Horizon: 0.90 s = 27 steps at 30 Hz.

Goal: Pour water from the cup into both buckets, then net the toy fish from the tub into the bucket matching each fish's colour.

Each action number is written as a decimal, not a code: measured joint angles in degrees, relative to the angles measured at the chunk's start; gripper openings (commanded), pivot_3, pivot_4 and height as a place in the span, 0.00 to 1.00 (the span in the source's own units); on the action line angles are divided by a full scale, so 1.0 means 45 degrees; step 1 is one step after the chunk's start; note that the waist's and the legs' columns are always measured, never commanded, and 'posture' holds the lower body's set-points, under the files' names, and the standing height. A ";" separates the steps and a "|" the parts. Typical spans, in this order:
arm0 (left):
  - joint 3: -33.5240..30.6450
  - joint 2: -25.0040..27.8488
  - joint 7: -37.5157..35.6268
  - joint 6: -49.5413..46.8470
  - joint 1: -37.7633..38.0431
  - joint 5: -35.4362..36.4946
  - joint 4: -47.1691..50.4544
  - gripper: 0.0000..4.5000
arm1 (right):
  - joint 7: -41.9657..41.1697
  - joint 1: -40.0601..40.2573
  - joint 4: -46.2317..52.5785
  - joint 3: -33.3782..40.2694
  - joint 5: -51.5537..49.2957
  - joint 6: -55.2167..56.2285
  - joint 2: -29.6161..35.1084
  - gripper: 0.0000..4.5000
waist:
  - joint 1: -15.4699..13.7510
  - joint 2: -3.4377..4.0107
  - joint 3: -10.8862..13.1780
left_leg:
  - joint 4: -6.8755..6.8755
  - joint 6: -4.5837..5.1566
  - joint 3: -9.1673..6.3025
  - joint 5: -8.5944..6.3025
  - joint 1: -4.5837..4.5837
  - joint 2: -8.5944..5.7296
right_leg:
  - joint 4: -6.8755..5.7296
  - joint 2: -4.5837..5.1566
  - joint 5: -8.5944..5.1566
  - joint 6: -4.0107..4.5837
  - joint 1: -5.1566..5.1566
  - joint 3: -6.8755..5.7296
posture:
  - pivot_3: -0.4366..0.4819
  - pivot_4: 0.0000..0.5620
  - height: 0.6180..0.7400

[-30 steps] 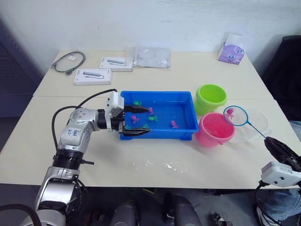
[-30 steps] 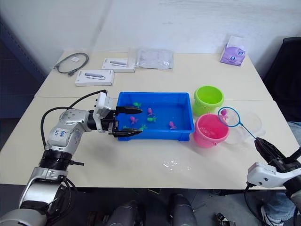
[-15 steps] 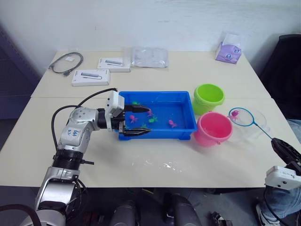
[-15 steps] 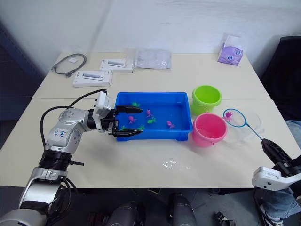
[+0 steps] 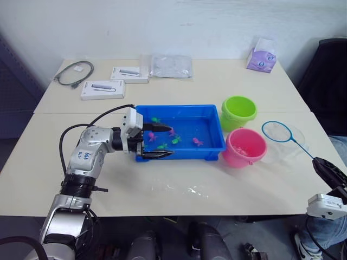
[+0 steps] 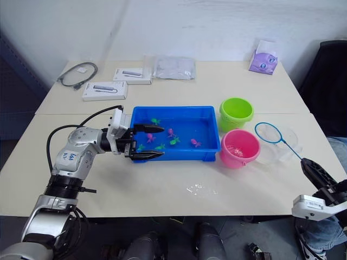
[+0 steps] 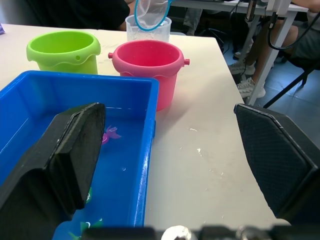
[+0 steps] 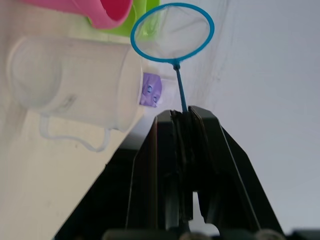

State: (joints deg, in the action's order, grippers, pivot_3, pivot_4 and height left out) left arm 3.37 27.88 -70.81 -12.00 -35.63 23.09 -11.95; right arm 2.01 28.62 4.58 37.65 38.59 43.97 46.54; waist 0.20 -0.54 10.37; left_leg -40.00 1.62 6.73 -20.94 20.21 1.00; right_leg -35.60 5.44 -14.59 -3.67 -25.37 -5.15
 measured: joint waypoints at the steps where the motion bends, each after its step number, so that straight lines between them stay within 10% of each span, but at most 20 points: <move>1: -0.0009 0.0020 0.0002 0.0000 0.0034 0.0004 0.0012 0.98 | -0.0419 -0.0048 0.0101 -0.0318 -0.0959 -0.0173 0.0011 0.00 | 0.0001 0.0000 0.0000 | 0.0000 0.0000 0.0000 0.0000 -0.0001 0.0000 | -0.0001 0.0000 0.0000 0.0000 0.0000 0.0000 | 0.48 0.27 1.00; 11: -0.0430 0.0515 0.0264 0.0070 0.0592 -0.0015 0.0015 0.98 | -0.6656 -0.4460 0.4948 -0.5038 -1.1574 -0.9545 0.2047 0.00 | 0.0164 -0.0001 0.0001 | -0.0018 0.0021 -0.0013 -0.0007 -0.0011 0.0013 | -0.0028 0.0025 0.0001 0.0002 0.0001 -0.0016 | 0.48 0.27 1.00; 19: -0.0694 0.1078 0.0604 0.0138 0.1002 -0.0214 0.0117 0.98 | -0.8254 -1.0346 0.4914 -0.9811 -1.0165 -1.5041 0.2306 0.00 | -0.0121 -0.0003 0.0002 | -0.0026 0.0031 -0.0047 -0.0016 0.0048 0.0002 | 0.0000 0.0053 -0.0006 0.0016 -0.0023 -0.0108 | 0.48 0.27 1.00; 27: -0.0998 0.1423 0.0960 0.0103 0.1484 -0.0193 0.0692 0.98 | -0.9491 -1.2446 0.3728 -1.1617 -0.7726 -1.5775 0.2383 0.00 | -0.0060 -0.0003 0.0002 | -0.0022 0.0048 -0.0064 -0.0021 0.0085 -0.0006 | -0.0004 0.0067 0.0003 -0.0001 -0.0021 -0.0160 | 0.48 0.27 1.00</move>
State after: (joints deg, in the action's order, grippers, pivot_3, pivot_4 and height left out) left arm -1.12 34.28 -66.49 -11.54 -28.95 22.22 -8.83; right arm -40.69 -27.38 21.36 -14.63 3.82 -27.02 57.26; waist -0.08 -0.55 10.38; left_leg -40.10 1.84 6.44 -21.03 20.59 0.97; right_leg -35.62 5.74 -14.58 -3.68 -25.46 -5.87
